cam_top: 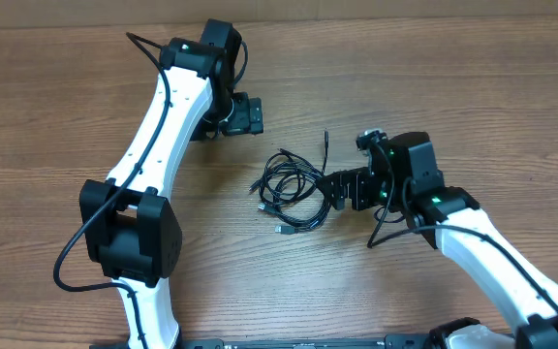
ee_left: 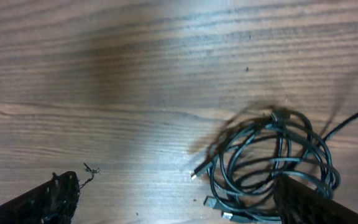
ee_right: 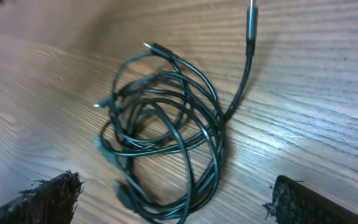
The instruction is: Untangle cables
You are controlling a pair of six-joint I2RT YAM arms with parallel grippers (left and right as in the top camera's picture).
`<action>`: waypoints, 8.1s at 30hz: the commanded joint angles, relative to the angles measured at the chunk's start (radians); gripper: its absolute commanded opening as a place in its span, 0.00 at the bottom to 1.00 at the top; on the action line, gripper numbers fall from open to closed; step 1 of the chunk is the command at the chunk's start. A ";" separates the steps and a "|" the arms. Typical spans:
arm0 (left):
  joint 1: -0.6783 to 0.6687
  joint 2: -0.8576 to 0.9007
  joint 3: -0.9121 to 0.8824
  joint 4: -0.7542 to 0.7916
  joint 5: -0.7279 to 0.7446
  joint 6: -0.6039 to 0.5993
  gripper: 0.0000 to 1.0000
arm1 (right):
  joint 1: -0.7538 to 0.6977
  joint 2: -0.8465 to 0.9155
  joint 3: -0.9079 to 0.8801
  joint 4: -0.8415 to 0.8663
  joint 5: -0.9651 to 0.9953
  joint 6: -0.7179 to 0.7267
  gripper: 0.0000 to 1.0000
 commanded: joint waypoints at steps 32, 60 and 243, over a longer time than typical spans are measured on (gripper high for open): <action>0.000 -0.024 0.016 0.009 -0.029 -0.014 0.99 | 0.157 0.108 0.002 0.143 0.271 -0.361 0.85; 0.000 -0.024 0.016 0.009 -0.029 -0.014 1.00 | 0.157 0.280 0.002 0.222 0.259 -0.390 0.80; 0.000 -0.024 0.016 0.009 -0.029 -0.014 0.99 | 0.157 0.125 -0.013 -0.058 0.294 0.140 0.47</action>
